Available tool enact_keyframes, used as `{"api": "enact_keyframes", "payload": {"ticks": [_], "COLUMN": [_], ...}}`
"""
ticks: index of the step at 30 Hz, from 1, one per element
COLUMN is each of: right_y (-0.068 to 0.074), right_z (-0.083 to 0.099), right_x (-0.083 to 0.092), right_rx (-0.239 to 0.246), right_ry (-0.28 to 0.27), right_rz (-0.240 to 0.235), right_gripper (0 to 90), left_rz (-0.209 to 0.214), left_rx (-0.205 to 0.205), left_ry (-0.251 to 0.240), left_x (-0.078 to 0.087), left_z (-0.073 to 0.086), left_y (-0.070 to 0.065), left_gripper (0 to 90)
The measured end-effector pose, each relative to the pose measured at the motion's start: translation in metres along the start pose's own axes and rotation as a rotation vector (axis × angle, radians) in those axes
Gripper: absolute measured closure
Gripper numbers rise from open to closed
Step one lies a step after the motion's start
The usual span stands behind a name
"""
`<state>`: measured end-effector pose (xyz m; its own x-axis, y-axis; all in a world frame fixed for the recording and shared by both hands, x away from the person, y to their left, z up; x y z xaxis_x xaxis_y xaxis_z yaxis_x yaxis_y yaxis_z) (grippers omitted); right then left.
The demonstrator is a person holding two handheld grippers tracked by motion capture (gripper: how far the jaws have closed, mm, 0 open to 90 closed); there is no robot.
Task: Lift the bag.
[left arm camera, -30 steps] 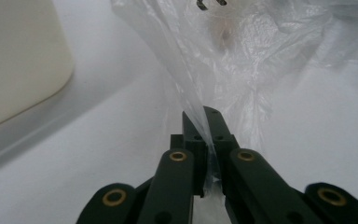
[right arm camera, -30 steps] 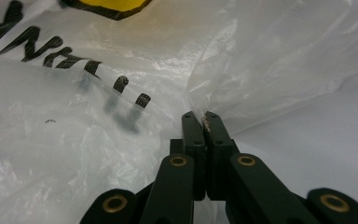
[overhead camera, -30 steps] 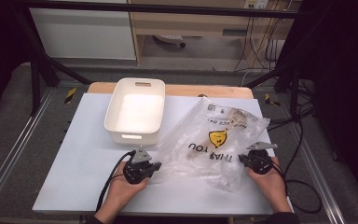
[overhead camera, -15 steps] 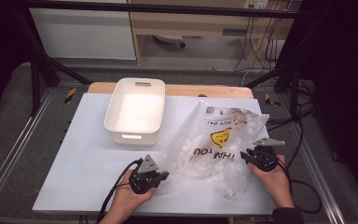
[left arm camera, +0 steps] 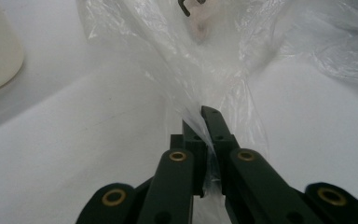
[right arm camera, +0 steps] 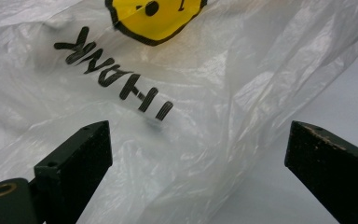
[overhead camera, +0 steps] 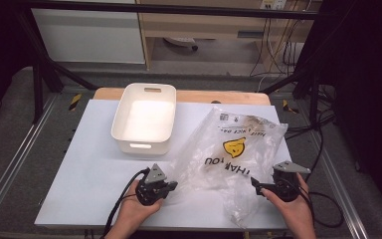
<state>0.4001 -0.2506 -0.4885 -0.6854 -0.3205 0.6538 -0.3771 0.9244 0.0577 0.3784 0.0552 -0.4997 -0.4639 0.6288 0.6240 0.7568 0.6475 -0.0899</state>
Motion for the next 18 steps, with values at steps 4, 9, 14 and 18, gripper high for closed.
{"api": "enact_keyframes", "payload": {"ticks": [4,9,14,18], "right_y": [0.006,0.006,0.004,0.007], "right_z": [0.009,0.016,0.023,0.030], "right_x": [-0.001,-0.002,-0.006,-0.009], "right_rx": [-0.005,-0.012,-0.017,-0.007], "right_ry": [0.027,0.052,0.084,0.118], "right_rz": [-0.019,-0.021,-0.034,-0.050], "right_gripper": [7.3,7.3,6.6,6.8], "left_rz": [0.004,-0.002,-0.004,-0.002], "left_rx": [-0.002,0.002,0.007,0.007], "left_ry": [0.004,0.004,0.004,0.005], "left_x": [-0.001,-0.001,-0.001,-0.002], "left_z": [0.000,0.001,0.001,0.002], "left_y": [0.000,0.002,0.004,0.004], "left_gripper": [89.4,89.4,89.4,89.4]}}
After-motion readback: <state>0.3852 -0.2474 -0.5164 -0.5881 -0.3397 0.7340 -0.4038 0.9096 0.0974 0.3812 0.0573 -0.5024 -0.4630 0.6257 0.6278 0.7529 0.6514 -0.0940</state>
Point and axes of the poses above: each handheld gripper's, and its own axes: x roughly backward along the jaws, z roughly out of its underside, y roughly to its left, the point moved 10 cm from there along -x, roughly forward along the jaws, and after that the axes turned 2 degrees about -z, right-handed, at the moved point
